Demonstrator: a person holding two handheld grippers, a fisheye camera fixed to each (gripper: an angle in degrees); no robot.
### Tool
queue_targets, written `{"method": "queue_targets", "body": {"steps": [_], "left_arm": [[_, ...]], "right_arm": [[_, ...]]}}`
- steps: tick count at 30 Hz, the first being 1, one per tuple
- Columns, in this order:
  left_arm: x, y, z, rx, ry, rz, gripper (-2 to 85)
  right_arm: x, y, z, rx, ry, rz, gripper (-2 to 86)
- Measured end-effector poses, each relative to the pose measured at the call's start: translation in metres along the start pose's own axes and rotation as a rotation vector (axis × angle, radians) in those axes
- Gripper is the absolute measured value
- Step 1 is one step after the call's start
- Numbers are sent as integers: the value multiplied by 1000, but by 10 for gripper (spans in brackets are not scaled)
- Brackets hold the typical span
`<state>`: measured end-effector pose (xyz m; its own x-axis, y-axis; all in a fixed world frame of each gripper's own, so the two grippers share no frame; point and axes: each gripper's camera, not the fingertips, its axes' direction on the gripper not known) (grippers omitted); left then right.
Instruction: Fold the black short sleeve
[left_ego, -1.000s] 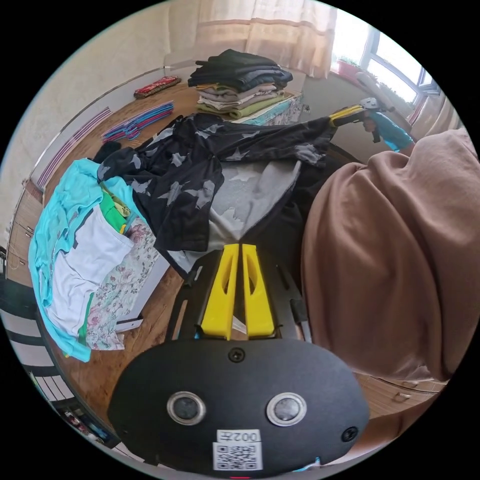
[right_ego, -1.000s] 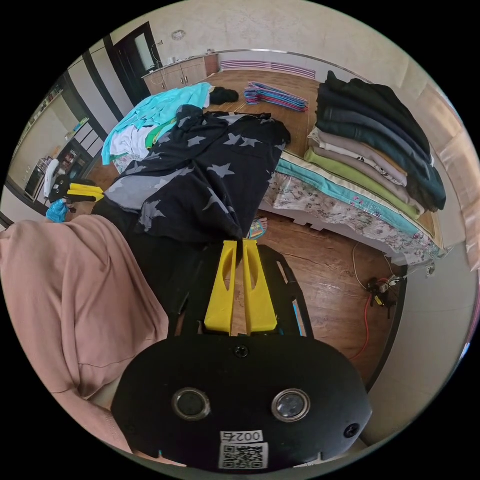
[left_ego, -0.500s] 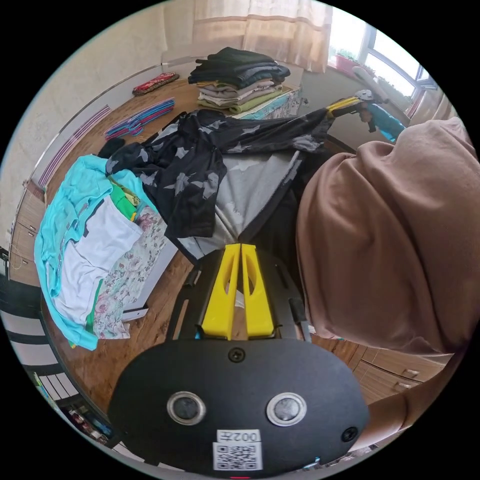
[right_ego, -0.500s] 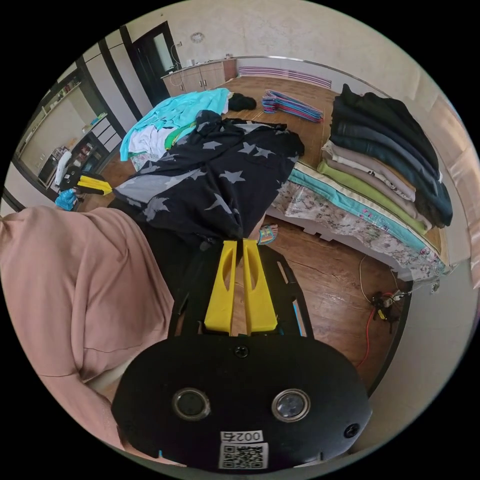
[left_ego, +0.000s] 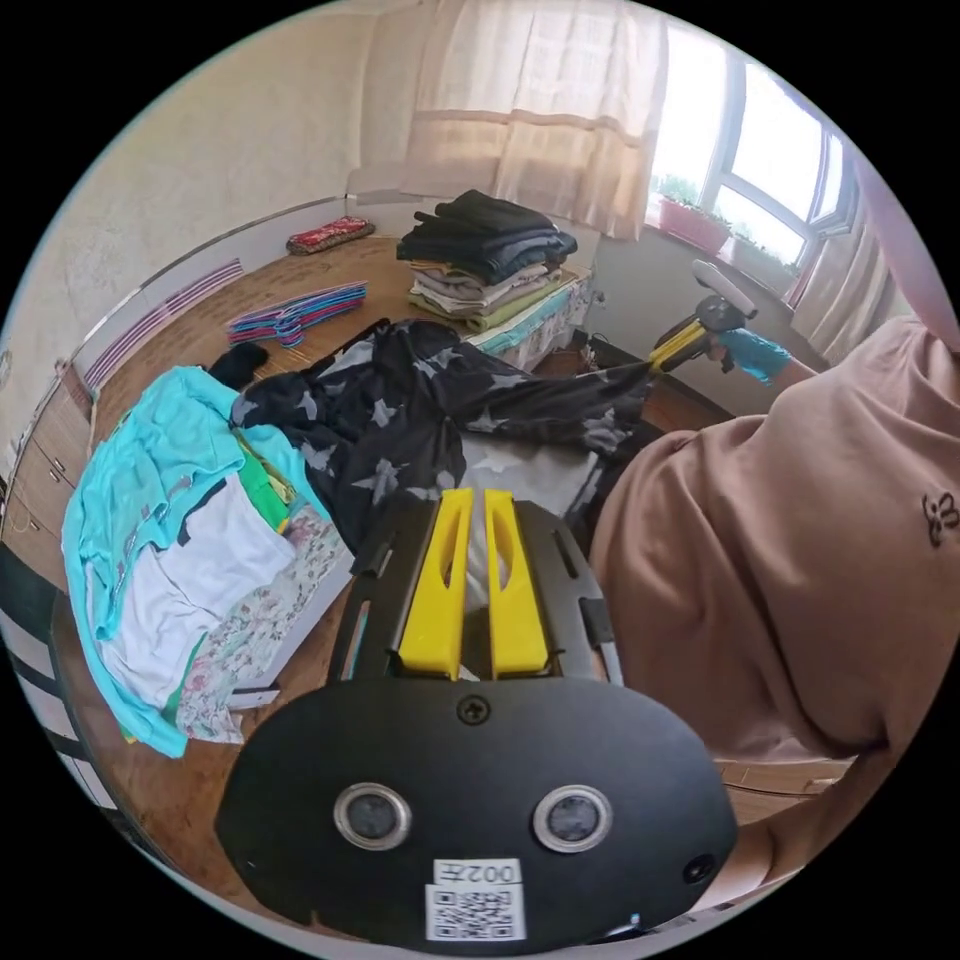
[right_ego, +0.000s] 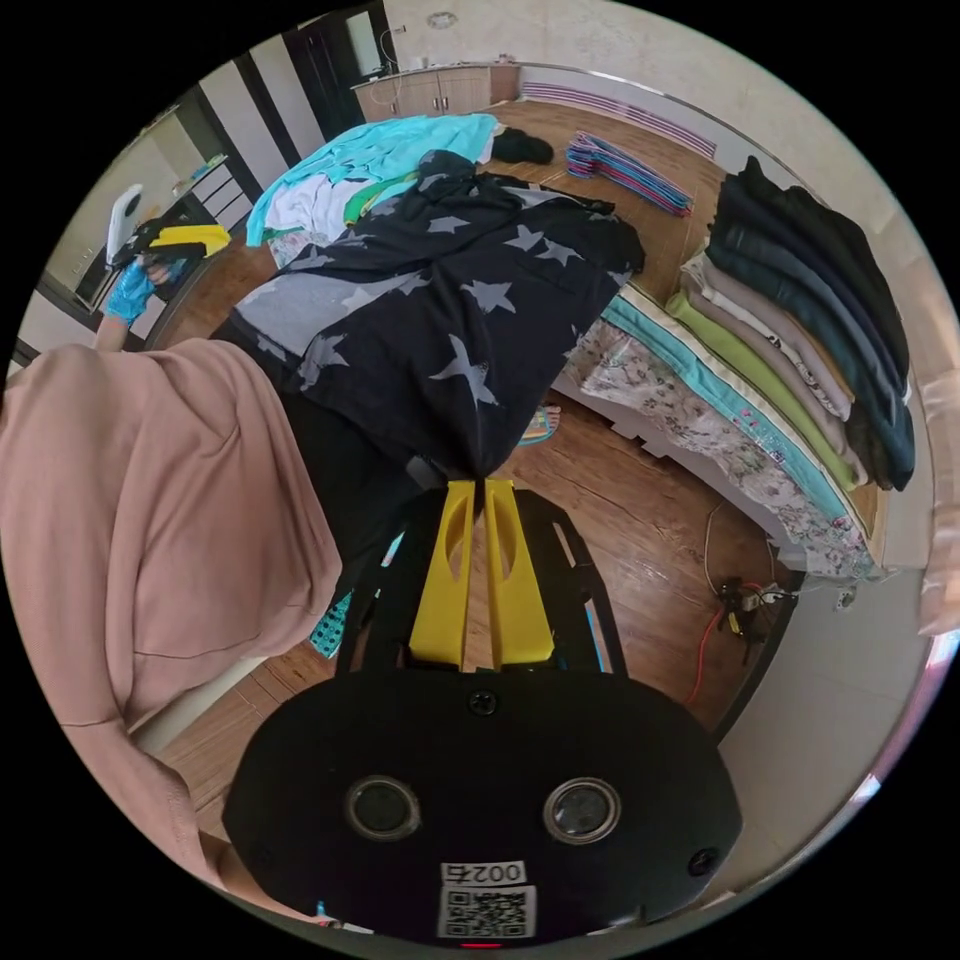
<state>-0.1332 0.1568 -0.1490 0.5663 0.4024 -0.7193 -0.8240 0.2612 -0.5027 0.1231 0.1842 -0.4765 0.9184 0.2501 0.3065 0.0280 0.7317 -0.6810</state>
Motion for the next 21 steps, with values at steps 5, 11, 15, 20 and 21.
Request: {"method": "queue_targets", "body": {"steps": [5,11,15,20,21], "left_arm": [[15,-55,52,-43,96,124,8],[49,-126,116,-67,289,283,51],[78,-176,151,-90,352,372,77],[107,-216,190,-170,337,411,98],[113,-222,197,-189,309,405,99]], "right_arm": [[0,-1,3,11,26,18,-8],[1,1,-8,82,49,73,-8],[3,1,-20,164,19,111,-8],[3,6,-30,231,44,153,-9],[4,7,-30,238,41,155,-9]]}}
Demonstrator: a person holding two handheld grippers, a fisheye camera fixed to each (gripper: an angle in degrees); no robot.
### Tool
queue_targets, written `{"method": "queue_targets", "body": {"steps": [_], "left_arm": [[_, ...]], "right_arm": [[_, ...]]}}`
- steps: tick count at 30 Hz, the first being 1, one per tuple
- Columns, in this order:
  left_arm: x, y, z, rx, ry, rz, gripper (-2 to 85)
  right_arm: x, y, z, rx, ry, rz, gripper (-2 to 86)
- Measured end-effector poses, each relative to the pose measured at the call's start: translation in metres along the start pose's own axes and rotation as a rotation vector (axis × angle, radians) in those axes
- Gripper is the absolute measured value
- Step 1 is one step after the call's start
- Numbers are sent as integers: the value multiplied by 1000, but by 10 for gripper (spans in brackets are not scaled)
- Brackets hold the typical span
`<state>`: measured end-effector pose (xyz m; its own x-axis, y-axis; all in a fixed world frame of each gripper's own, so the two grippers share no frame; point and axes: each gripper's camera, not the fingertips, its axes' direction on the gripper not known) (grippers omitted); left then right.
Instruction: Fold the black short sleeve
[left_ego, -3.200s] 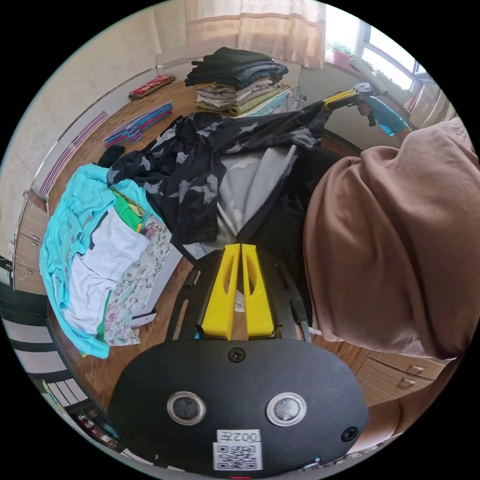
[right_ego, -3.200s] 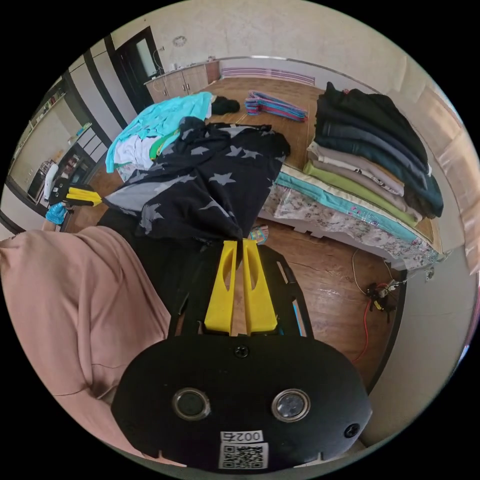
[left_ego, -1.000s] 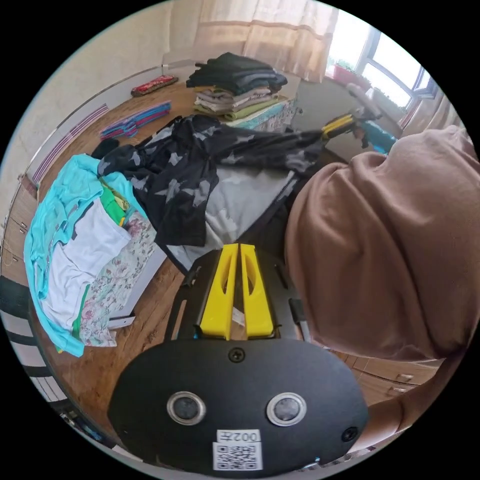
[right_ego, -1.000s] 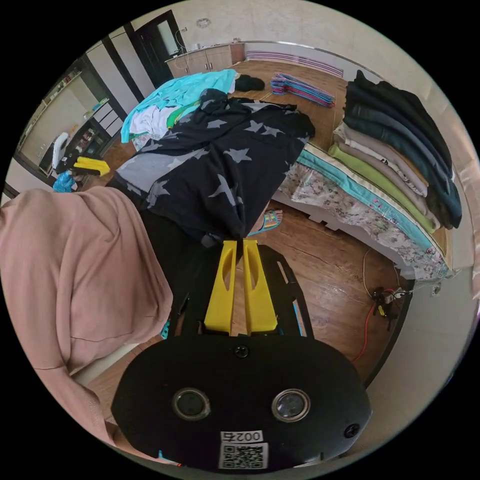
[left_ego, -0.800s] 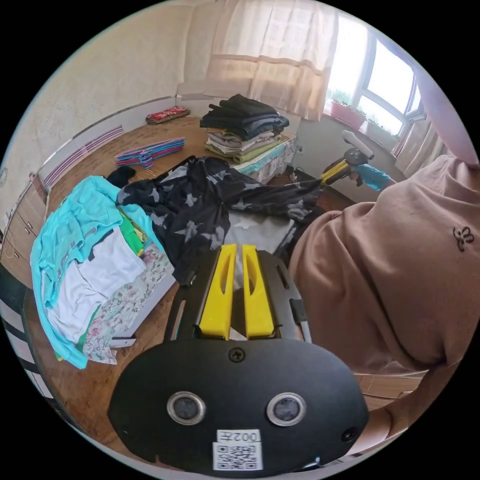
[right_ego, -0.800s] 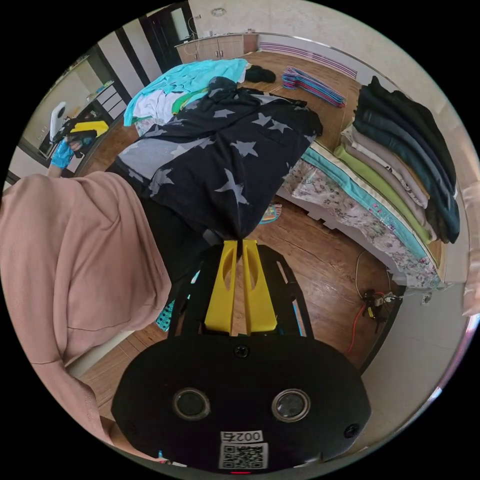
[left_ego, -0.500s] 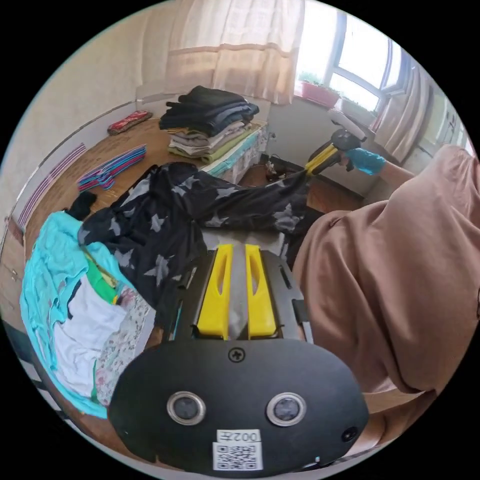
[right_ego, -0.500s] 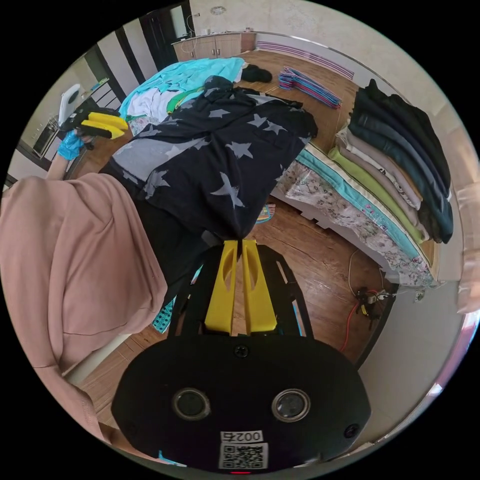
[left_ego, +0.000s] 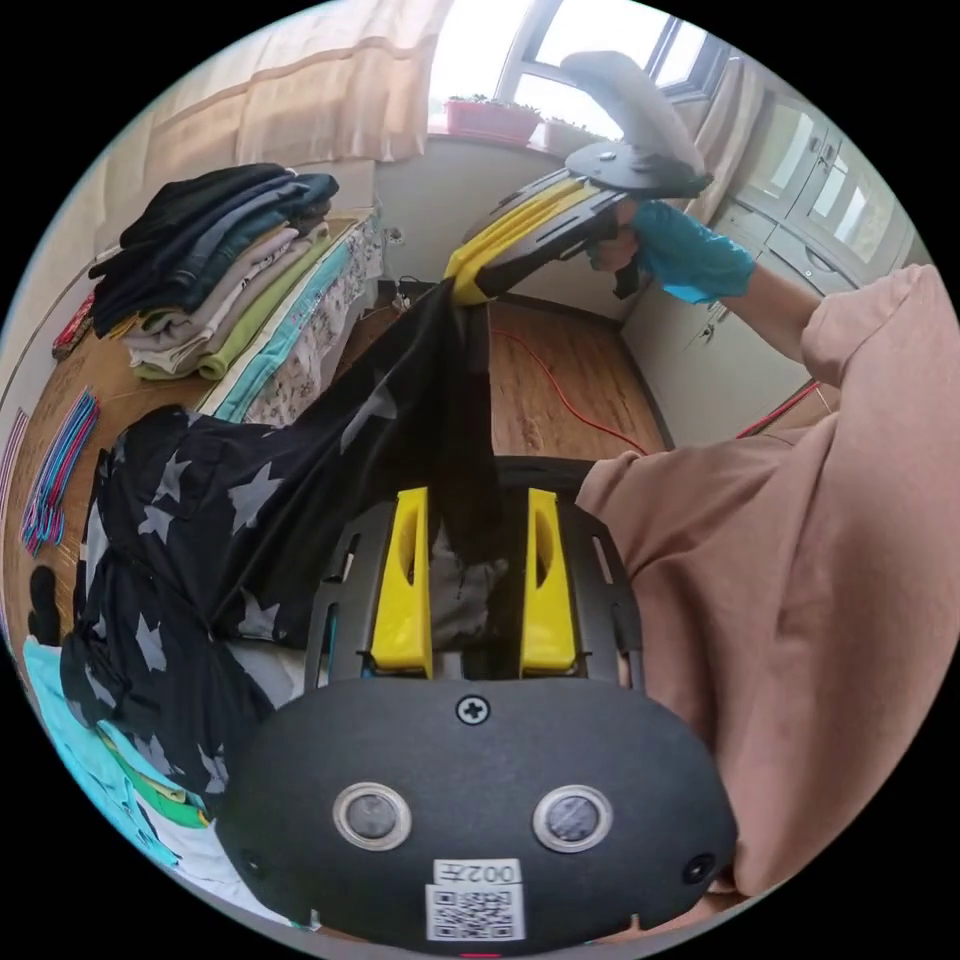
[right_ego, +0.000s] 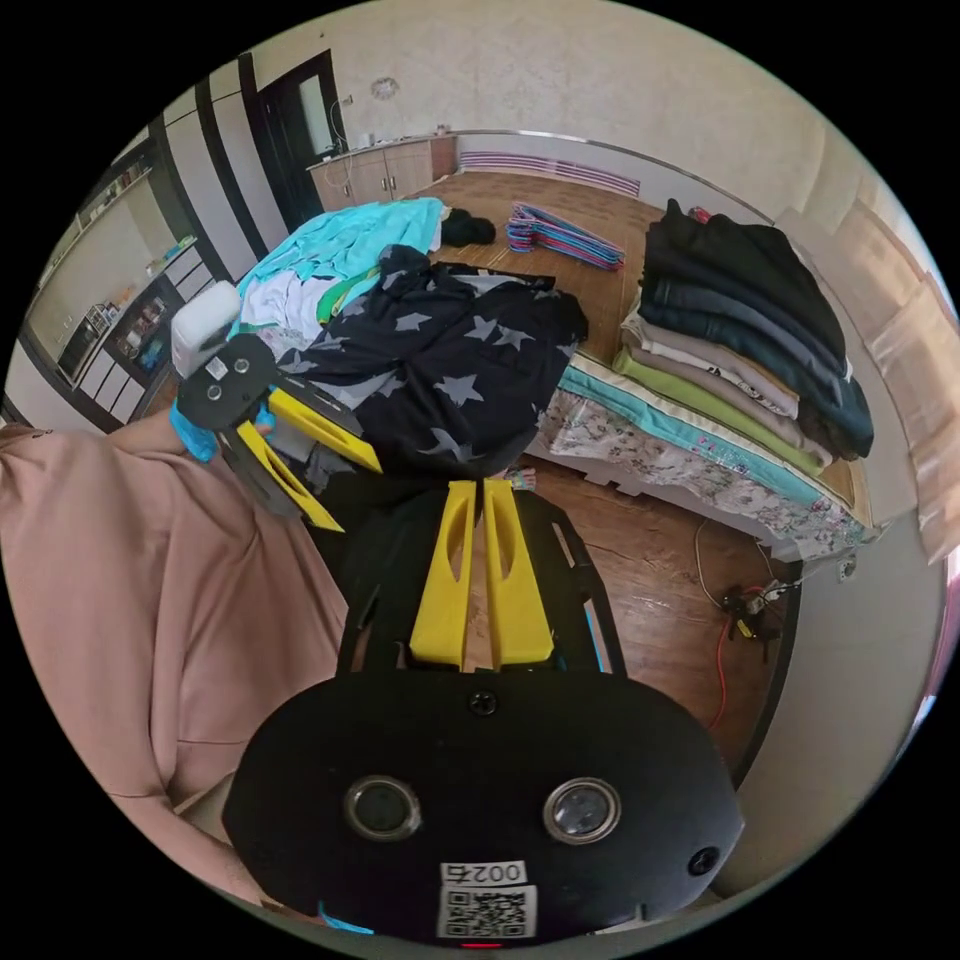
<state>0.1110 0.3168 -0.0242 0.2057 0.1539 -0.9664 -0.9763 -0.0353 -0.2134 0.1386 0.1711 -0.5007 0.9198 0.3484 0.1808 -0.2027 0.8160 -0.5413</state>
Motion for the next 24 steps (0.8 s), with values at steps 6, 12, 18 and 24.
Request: {"method": "queue_targets", "body": {"steps": [6,12,18,24], "left_arm": [[-6,-17,-8,-9,-56,-40,27],[-25,-19,-38,-17,-6,-52,-14],[-30,-29,-54,-27,-74,-43,-11],[-32,-41,-53,-37,-108,-35,-9]], "right_arm": [[11,13,5,-2,-24,-12,-9],[17,28,18,-4,-104,-94,-8],[18,33,22,-42,-92,-175,-8],[26,42,41,-114,-80,-174,-7]]}}
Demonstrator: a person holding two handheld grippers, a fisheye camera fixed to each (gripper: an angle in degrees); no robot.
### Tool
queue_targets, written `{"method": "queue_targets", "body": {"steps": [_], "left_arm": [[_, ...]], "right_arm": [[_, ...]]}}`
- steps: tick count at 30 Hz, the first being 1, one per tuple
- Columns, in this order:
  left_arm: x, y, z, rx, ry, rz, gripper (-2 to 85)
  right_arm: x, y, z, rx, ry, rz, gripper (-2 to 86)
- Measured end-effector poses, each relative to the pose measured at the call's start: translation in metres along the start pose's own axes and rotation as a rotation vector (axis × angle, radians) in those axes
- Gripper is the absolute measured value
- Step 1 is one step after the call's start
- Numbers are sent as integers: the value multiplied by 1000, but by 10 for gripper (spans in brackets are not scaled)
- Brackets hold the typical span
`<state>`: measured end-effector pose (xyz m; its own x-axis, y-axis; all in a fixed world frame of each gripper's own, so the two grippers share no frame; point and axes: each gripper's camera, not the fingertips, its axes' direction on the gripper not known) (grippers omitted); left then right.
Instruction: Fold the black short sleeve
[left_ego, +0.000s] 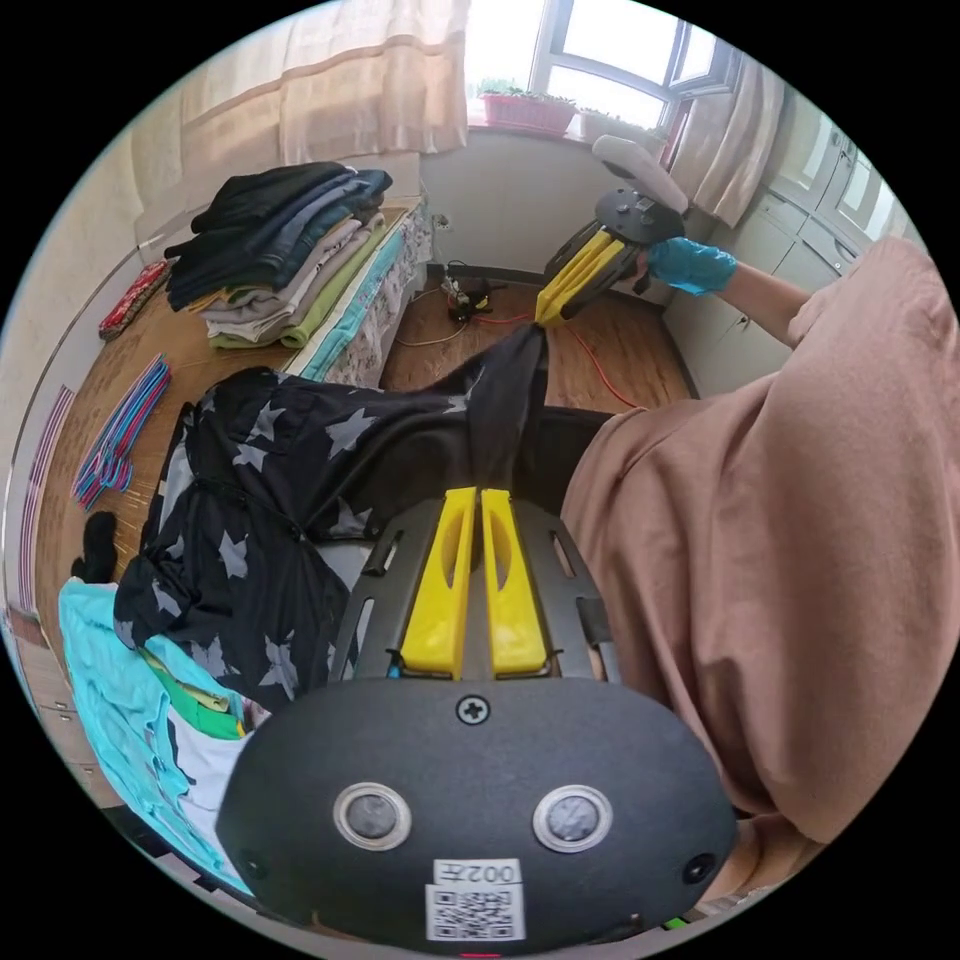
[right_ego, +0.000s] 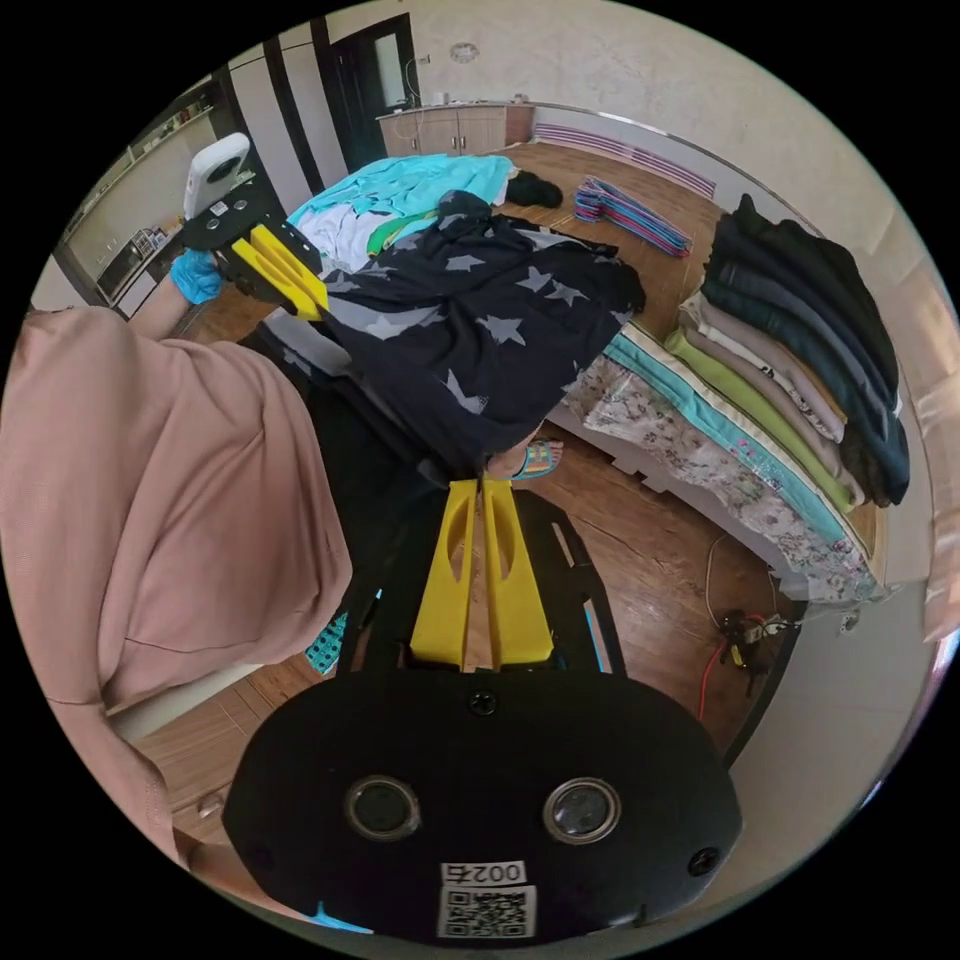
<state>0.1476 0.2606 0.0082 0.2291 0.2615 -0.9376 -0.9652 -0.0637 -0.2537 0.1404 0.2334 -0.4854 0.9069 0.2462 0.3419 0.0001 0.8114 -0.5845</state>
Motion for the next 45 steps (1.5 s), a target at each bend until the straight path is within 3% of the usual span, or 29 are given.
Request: {"method": "queue_targets", "body": {"steps": [6,12,17,21,31,39,45], "left_arm": [[-8,0,13,-32,9,-57,-9],[-19,-2,15,-23,9,-111,-9],[-24,-5,16,-19,8,-115,-9],[-27,-5,13,-12,30,-95,-9],[-17,-1,0,38,146,83,-9],[-20,23,22,-46,152,41,-10],[-27,47,11,-7,153,0,-12]], "right_arm": [[9,13,36,16,-96,71,27],[18,22,44,136,-318,104,91],[19,26,69,106,-258,197,80],[18,29,77,131,-242,215,9],[9,-14,-3,-33,-32,-202,-9],[-1,-27,64,-192,-125,-207,-10],[1,-34,79,-175,-171,-172,-10]]}}
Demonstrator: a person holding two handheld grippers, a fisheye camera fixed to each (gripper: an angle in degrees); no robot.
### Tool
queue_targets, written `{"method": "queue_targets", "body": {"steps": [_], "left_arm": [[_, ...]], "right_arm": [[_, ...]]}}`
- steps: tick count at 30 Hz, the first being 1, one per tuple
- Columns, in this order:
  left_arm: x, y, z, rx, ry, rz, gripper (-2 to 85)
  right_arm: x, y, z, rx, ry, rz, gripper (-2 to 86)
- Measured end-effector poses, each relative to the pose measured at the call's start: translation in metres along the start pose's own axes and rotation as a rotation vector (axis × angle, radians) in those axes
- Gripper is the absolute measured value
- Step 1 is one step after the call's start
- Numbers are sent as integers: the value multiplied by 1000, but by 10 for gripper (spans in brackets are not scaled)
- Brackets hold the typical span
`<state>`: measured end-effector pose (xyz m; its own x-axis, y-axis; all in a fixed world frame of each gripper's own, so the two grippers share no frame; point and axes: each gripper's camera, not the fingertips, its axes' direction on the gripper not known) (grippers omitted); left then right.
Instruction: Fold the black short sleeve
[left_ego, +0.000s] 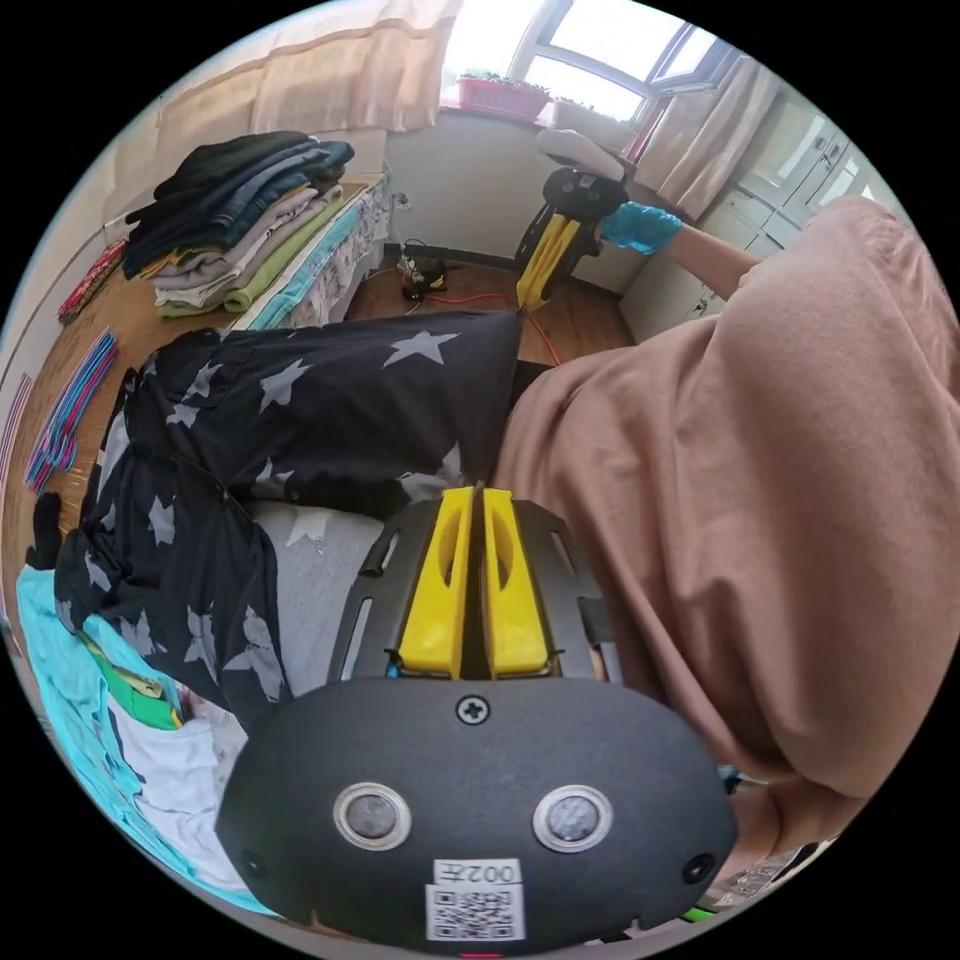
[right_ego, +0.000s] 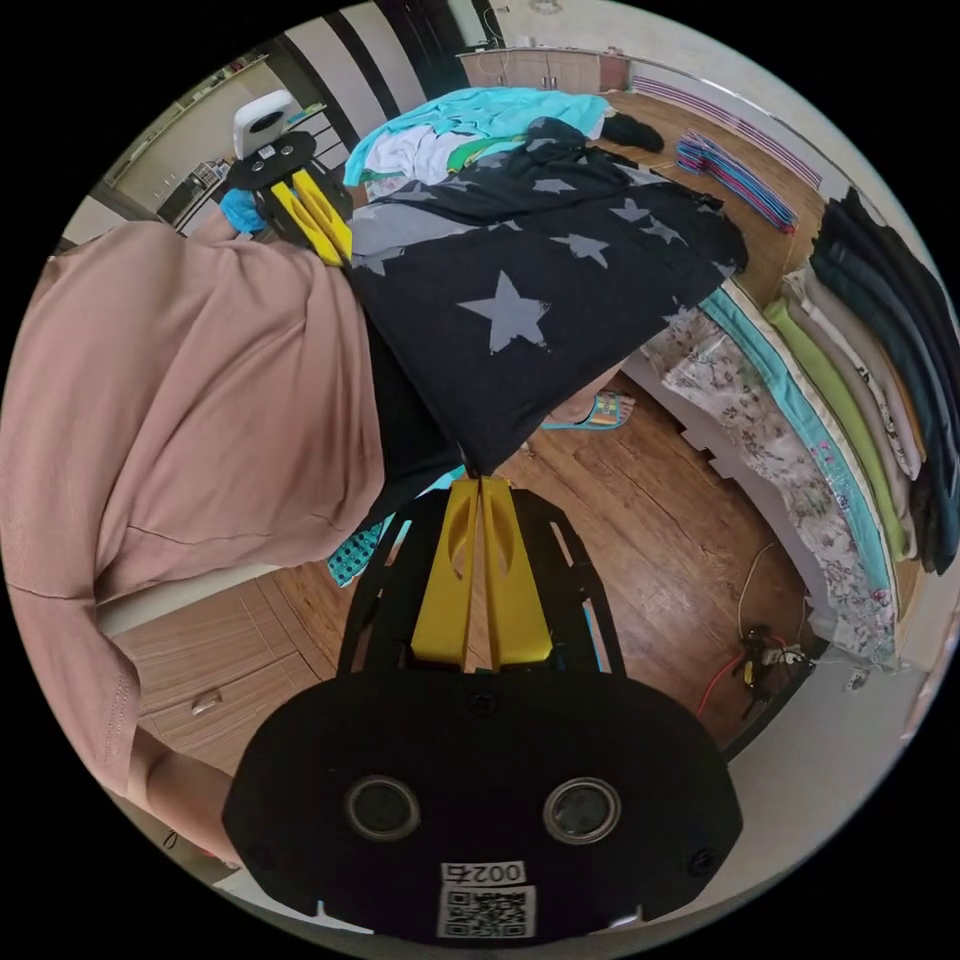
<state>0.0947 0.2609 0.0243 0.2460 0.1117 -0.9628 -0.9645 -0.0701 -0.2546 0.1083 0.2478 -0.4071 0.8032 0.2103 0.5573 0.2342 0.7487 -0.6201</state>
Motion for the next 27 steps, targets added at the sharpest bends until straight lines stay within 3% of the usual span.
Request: {"method": "queue_targets", "body": {"steps": [9,15,27], "left_arm": [[-20,43,-2,13,-44,-156,19],[-13,60,3,21,-70,-126,18],[12,121,-4,22,-9,-8,-9]], "right_arm": [[9,-13,24,-39,-17,41,-9],[5,-22,31,-63,14,56,-9],[-35,-97,3,323,-54,-93,22]]}}
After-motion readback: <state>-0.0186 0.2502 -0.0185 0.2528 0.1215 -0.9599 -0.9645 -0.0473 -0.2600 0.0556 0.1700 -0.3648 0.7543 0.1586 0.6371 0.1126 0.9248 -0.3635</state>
